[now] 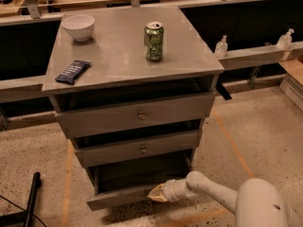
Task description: Close bottom drawer
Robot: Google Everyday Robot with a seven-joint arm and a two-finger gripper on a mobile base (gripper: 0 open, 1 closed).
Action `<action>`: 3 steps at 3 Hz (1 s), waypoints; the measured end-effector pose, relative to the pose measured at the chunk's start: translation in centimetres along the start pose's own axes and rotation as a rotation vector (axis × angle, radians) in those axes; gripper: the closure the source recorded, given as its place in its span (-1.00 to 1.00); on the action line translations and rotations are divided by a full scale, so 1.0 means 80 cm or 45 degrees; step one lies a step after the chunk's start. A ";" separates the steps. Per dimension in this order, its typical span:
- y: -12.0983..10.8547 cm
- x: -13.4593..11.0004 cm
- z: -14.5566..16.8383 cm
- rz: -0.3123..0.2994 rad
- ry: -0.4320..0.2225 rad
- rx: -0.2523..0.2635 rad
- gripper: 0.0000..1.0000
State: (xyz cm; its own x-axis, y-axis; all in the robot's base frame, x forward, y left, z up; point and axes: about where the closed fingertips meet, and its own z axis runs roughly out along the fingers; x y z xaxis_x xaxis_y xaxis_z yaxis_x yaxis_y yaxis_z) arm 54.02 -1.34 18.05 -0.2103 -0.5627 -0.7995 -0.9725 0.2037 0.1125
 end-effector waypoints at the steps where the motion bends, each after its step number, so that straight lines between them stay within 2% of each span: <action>1: -0.008 -0.002 -0.003 -0.044 -0.056 0.049 1.00; 3: -0.037 -0.009 -0.008 -0.121 -0.156 0.160 1.00</action>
Offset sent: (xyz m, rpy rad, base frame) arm 0.0604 -0.0236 0.0194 0.1496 -0.3339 -0.1134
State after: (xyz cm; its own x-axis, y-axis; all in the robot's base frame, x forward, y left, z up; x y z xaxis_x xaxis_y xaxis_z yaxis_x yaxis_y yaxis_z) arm 56.97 -2.03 18.64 -0.0973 -0.4843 -0.8695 -0.9658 0.2569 -0.0350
